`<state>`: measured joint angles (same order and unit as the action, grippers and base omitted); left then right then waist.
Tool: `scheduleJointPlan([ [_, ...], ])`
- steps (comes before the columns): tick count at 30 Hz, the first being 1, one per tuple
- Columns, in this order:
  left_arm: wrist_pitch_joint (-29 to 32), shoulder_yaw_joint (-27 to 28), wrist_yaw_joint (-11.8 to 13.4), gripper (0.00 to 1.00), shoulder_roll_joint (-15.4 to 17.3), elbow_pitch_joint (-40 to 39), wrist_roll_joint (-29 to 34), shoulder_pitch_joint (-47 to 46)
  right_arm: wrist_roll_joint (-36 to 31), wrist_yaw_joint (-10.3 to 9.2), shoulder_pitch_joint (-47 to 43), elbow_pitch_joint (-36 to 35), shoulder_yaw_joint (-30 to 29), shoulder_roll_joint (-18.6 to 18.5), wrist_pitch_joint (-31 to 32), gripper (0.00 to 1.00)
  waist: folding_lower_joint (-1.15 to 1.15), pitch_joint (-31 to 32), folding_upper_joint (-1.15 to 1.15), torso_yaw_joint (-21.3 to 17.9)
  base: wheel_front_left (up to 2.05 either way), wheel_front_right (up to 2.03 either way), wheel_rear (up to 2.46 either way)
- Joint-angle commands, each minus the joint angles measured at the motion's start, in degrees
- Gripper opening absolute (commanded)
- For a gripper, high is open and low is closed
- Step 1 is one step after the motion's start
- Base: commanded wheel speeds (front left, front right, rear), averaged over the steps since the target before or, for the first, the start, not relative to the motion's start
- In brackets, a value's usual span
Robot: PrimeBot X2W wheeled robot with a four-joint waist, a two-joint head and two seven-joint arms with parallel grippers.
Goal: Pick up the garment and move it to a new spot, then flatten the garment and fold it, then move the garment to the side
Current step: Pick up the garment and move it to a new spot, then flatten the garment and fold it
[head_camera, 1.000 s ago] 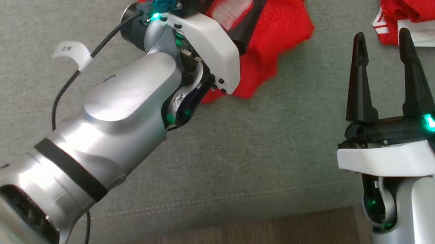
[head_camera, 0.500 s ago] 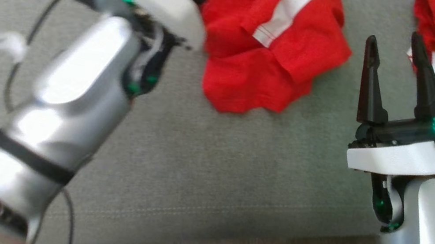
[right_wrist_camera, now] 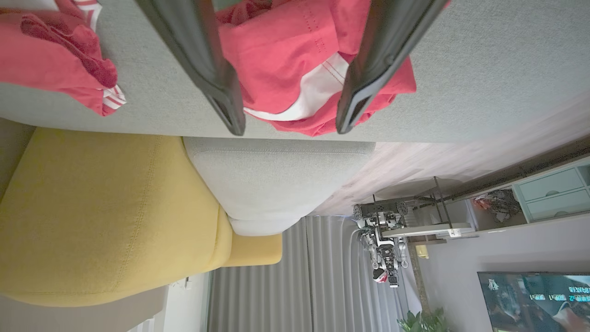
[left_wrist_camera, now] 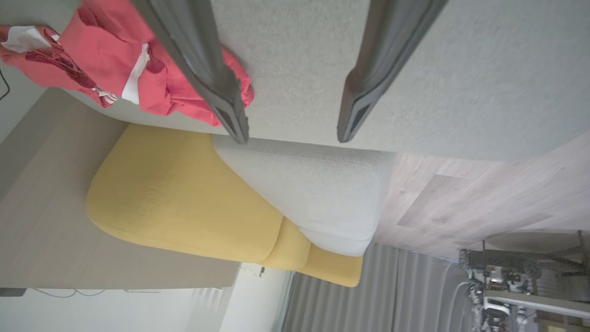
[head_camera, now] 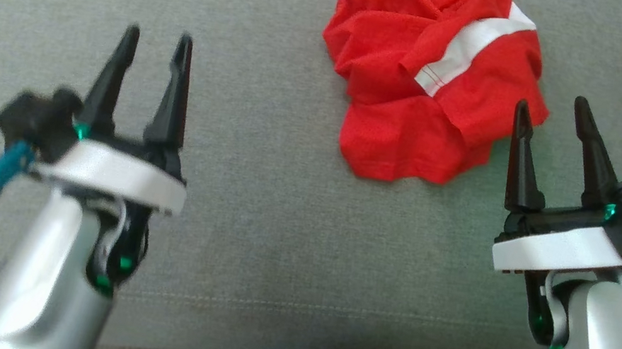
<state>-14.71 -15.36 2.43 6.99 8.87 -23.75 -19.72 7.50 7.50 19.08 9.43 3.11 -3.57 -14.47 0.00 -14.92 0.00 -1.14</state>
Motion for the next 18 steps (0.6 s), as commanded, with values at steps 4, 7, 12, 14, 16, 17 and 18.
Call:
scheduleJointPlan([
  [4, -0.3, 6.1, -2.8, 1.0, -2.3, -3.9, 3.8, 3.5, -0.9, -0.01, -0.7, -0.4, 1.1, 0.7, -0.5, 1.0, 0.0, 0.8, 0.0, 1.5, 0.0, 0.0, 0.0],
  [7, -0.3, 8.4, -4.4, 1.0, -3.7, -4.4, 4.9, 5.4, -1.5, -0.01, -0.5, 0.4, 0.9, 0.7, -0.5, 1.0, 0.0, 0.9, 0.0, 2.4, 0.0, 0.0, 0.0],
  [12, -0.3, 8.3, -5.8, 1.0, -4.1, -4.9, 4.7, 5.3, -2.4, -0.01, 1.0, 3.0, 1.2, 0.7, -0.4, 1.0, 0.0, 0.0, 0.0, 3.8, 0.0, 0.0, 0.0],
  [14, -0.3, 7.6, -5.6, 1.0, -4.1, -5.1, 4.0, 4.7, -3.3, -0.01, 2.5, 5.1, 1.6, 0.7, 0.2, 1.0, 0.0, -0.8, 0.0, 4.5, 0.0, 0.0, 0.0],
  [16, -0.3, 6.9, -5.4, 1.0, -4.1, -5.0, 3.7, 4.2, -4.7, -0.01, 4.6, 7.4, 1.9, 0.7, 1.0, 1.0, 0.0, -1.6, 0.0, 5.3, 0.0, 0.0, 0.0],
  [17, -0.3, 6.6, -5.3, 1.0, -4.1, -4.9, 3.6, 4.0, -5.1, -0.01, 5.7, 8.6, 1.9, 0.7, 1.2, 1.0, 0.0, -2.0, 0.0, 5.7, 0.0, 0.0, 0.0],
  [18, -0.3, 6.3, -5.2, 1.0, -4.1, -4.8, 3.5, 3.9, -5.4, -0.01, 6.9, 9.8, 2.1, 0.7, 1.4, 1.0, 0.0, -2.3, 0.0, 6.2, 0.0, 0.0, 0.0],
])
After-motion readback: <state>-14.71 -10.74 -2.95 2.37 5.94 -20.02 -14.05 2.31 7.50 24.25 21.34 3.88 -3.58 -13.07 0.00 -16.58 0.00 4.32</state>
